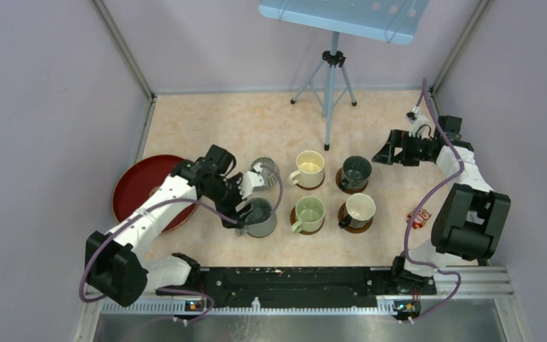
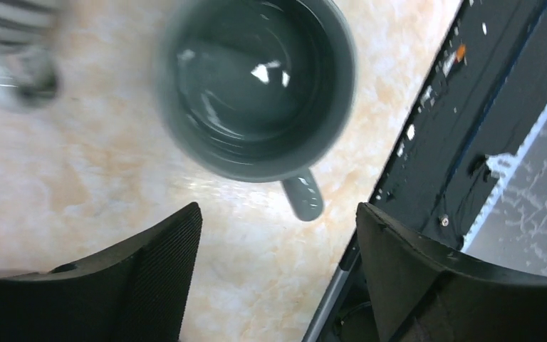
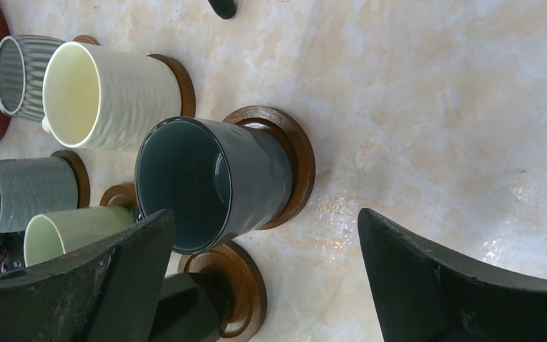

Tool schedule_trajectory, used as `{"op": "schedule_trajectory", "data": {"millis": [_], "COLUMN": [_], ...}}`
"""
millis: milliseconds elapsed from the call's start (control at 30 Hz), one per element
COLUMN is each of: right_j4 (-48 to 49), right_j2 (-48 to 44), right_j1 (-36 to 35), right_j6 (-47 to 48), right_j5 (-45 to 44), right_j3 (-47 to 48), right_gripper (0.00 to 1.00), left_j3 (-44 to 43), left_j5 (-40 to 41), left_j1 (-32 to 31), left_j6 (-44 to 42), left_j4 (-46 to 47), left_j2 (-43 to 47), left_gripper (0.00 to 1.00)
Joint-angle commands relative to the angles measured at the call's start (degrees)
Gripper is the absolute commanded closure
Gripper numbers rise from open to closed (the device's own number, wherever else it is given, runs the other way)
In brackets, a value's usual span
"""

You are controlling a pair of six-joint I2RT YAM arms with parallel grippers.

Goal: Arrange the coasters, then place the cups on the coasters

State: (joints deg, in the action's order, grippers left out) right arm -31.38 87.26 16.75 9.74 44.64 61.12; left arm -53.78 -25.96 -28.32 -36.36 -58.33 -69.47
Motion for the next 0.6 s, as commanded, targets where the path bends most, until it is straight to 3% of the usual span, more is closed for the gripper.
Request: {"op": "schedule_trajectory", "data": {"millis": [0, 100, 267, 433, 567], "right_j4": [-0.63, -1.71, -3.18, -3.80, -3.77], "right_j2": [-1.38, -1.56, -2.22, -2.45, -2.28], "right_j1": [0.38, 0.38, 0.38, 0.39, 0.36], "right_j6": [1.40, 1.76, 2.11, 2.86, 3.27], "right_j5": [0.80, 0.71, 0.46, -0.02, -0.24], "right_j3": [1.73, 2.70, 4.29, 4.54, 4.19], "right_gripper": [0.01, 0.01, 0.01, 0.01, 0.01], "left_j3": [-8.18, -13.49, -17.73, -14.80, -12.20], "left_j5": [-3.90, -7.84, -6.28, -2.38, 0.52], "left_j1": [3.79, 8.75, 21.14, 34.93, 42.68], "left_j6": [1.82, 1.98, 2.96, 0.39, -4.54], "left_j4": [-1.10, -3.05, -0.14, 4.96, 6.53], "left_j2": [-1.80, -4.97, -9.78, -14.30, -19.09], "left_gripper": [0.13, 0.02, 0.01, 0.09, 0.24]}}
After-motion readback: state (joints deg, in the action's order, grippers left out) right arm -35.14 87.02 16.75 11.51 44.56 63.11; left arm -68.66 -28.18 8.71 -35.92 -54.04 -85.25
